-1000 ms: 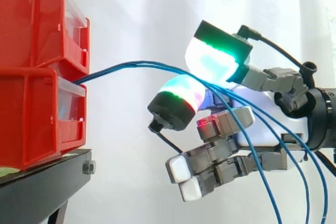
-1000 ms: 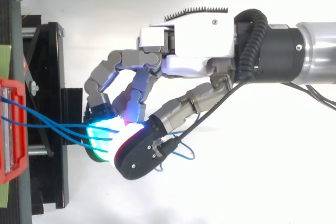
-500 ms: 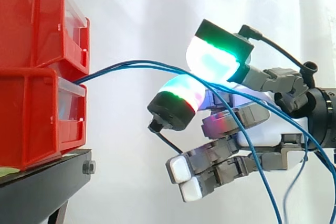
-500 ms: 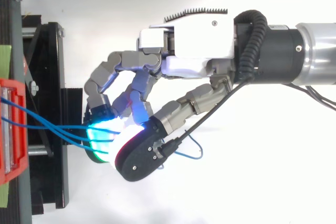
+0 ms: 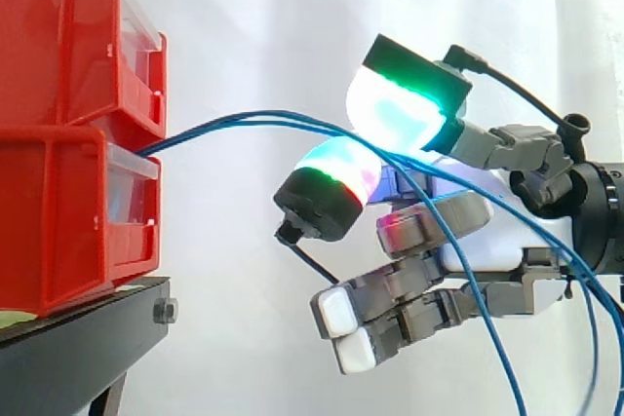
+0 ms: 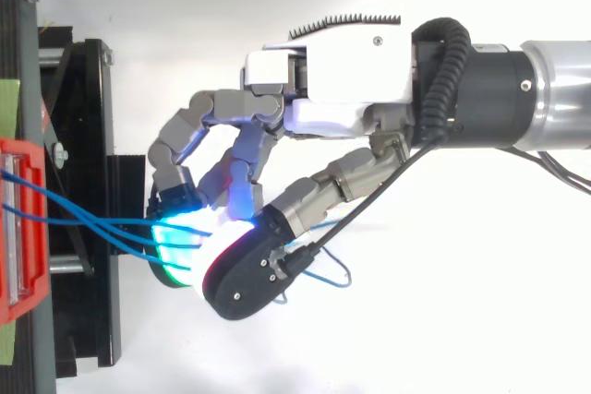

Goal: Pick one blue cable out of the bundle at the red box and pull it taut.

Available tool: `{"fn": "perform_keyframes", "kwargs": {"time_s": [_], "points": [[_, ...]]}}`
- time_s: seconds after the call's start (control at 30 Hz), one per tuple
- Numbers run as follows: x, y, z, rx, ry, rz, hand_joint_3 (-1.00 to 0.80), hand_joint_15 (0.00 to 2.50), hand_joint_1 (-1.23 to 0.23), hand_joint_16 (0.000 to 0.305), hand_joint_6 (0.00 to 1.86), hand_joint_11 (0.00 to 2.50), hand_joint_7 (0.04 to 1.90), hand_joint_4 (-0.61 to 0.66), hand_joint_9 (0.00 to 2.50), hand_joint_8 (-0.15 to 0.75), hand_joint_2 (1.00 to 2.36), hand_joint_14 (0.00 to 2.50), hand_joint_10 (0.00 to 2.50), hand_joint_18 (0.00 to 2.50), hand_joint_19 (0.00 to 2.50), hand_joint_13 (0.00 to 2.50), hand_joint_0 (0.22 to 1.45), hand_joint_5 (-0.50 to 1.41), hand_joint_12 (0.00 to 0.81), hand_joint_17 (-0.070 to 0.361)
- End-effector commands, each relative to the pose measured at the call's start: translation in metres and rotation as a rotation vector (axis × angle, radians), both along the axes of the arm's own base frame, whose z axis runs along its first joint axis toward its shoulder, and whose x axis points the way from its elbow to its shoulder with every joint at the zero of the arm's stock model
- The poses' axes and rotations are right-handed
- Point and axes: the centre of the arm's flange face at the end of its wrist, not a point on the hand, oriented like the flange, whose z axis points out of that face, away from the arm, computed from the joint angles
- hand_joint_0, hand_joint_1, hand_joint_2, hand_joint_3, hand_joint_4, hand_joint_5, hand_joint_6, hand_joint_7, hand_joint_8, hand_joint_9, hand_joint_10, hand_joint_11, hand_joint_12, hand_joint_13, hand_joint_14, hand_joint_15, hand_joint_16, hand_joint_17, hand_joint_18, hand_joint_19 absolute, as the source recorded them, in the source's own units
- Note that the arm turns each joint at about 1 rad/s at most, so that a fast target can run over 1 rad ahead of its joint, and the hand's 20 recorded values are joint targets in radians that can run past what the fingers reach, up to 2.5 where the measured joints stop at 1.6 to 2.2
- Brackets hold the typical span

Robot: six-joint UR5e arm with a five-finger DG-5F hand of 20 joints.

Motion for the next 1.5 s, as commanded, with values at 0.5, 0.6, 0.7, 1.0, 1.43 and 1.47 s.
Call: {"fn": "perform_keyframes", "kwargs": {"time_s": [0.5, 0.6, 0.7, 1.0, 1.43, 1.47], "points": [[0.0000, -0.0001, 0.0003, 0.000, -0.001, 0.000, -0.42, 0.53, -0.72, 0.050, 0.94, 1.52, 0.93, 0.05, 1.40, 0.293, 1.01, 0.02, 0.41, 0.61, 0.40, 0.86, 0.64, -0.20, 0.357, 0.112], [0.0004, -0.0001, 0.0011, 0.001, -0.002, 0.000, -0.43, 0.53, -0.71, 0.049, 0.94, 1.51, 0.92, 0.05, 1.39, 0.290, 1.00, 0.02, 0.51, 0.61, 0.39, 0.87, 0.64, -0.20, 0.361, 0.111], [0.0004, -0.0001, 0.0011, 0.001, -0.002, 0.000, -0.43, 0.56, -0.71, 0.049, 0.94, 1.47, 0.90, 0.06, 1.39, 0.288, 1.01, 0.02, 0.70, 0.61, 0.40, 0.89, 0.64, -0.20, 0.357, 0.111], [0.0004, -0.0001, 0.0011, 0.001, -0.002, 0.000, -0.46, 0.58, -0.78, 0.050, 0.93, 1.51, 0.88, 0.04, 1.36, 0.288, 1.00, 0.02, 0.70, 0.66, 0.40, 0.93, 0.67, -0.20, 0.359, 0.113], [0.0004, -0.0003, 0.0011, -0.001, -0.002, -0.002, -0.50, 0.58, -0.95, 0.053, 0.94, 1.50, 0.87, 0.05, 1.17, 0.285, 1.00, 0.02, 0.65, 0.68, 0.33, 0.89, 0.73, -0.22, 0.342, 0.119], [0.0005, -0.0003, -0.0001, -0.001, -0.001, -0.002, -0.50, 0.58, -0.95, 0.053, 0.94, 1.49, 0.87, 0.06, 1.17, 0.284, 1.00, 0.02, 0.65, 0.68, 0.33, 0.89, 0.71, -0.22, 0.344, 0.119]]}}
